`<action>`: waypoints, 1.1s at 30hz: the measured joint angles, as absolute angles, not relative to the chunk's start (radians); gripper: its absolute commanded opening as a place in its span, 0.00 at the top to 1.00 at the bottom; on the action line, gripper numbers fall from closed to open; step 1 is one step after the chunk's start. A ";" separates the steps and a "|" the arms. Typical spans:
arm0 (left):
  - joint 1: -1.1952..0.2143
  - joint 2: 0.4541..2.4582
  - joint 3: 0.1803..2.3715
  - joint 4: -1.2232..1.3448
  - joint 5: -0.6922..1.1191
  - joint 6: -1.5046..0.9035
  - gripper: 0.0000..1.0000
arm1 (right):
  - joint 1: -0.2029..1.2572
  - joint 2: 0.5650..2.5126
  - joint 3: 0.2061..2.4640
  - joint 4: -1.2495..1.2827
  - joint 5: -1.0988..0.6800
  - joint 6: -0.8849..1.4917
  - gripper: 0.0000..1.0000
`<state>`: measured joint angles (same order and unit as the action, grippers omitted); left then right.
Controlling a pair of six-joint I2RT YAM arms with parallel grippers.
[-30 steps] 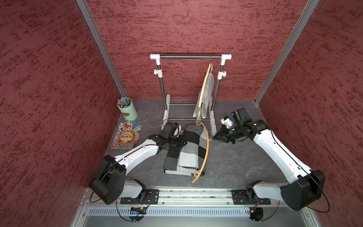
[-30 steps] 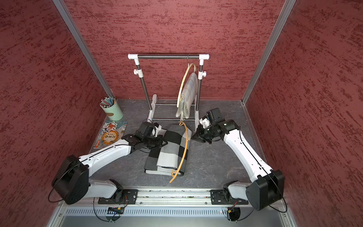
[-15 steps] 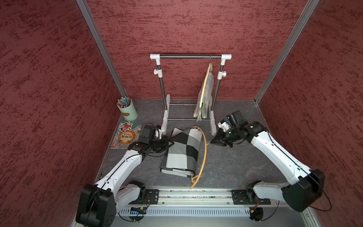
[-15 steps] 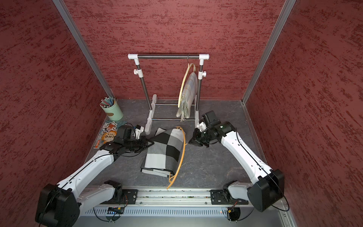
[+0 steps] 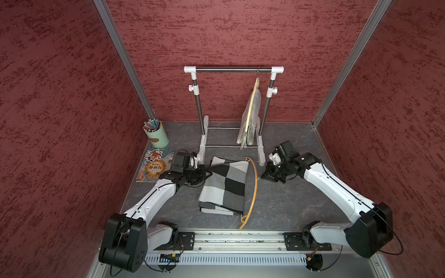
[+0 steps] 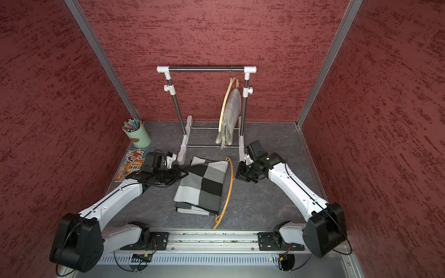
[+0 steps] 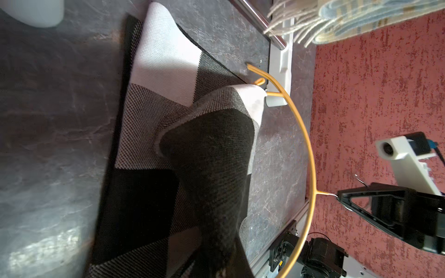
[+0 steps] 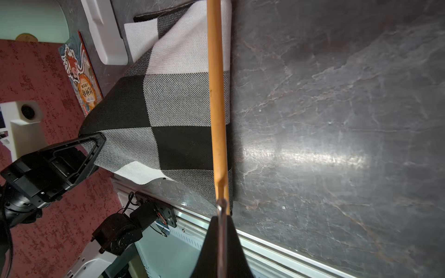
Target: Hang the scarf on the hanger
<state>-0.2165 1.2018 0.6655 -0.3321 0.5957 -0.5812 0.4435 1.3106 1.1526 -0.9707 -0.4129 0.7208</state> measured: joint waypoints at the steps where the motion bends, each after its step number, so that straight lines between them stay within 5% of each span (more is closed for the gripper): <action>1: -0.215 1.220 0.665 -0.326 0.595 -0.577 1.00 | 0.443 1.309 1.189 -1.002 -0.408 0.717 1.00; 9: -0.222 1.332 0.565 -0.157 0.621 -0.614 1.00 | 0.443 1.308 1.595 -1.298 -0.419 0.691 1.00; 20: -0.409 1.316 0.532 0.125 0.685 -0.839 1.00 | 0.442 1.465 2.166 -1.652 -0.472 0.652 1.00; 33: -0.492 1.315 0.541 0.216 0.662 -0.939 1.00 | 0.442 1.491 2.220 -1.685 -0.535 0.659 1.00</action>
<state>-0.4919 1.3148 0.5411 0.2165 0.6617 -0.9390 0.4423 1.4906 2.2204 -1.6848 -0.5346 0.6594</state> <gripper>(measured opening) 0.066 0.061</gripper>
